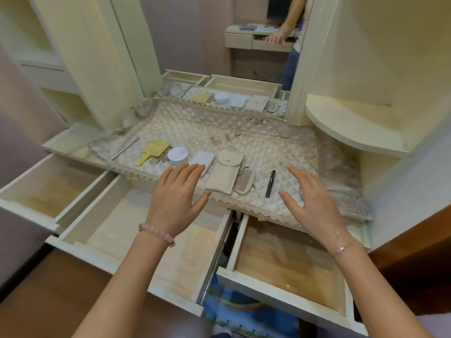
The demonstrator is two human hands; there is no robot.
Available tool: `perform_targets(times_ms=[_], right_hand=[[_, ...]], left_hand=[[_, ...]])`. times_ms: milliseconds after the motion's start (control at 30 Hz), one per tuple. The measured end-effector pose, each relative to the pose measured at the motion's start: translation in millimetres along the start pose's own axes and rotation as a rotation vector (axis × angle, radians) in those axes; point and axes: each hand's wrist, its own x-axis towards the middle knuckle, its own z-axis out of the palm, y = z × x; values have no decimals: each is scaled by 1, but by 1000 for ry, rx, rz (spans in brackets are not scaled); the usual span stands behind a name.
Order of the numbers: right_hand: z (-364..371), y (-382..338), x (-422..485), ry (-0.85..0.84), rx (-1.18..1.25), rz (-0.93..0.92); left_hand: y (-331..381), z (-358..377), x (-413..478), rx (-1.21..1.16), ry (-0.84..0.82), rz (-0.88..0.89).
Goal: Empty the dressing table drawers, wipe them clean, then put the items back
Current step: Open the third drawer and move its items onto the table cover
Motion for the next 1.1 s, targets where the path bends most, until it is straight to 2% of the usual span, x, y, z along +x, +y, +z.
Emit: perform_targets(times_ms=[233,533,833,1100], right_hand=[[-8,0,-12,-32,46,-151],[13,-49,-25,-193,132,-399],[37,-150,-42,-247,173,-688],[71,-261,-78,-325,263,-875]], left_hand=[[18,-26,-41,100,58,-133],[22,-75,-123,231,112,-390],[10,-122,-220,323,155,-671],[-23,-174,-319,422,182,-877]])
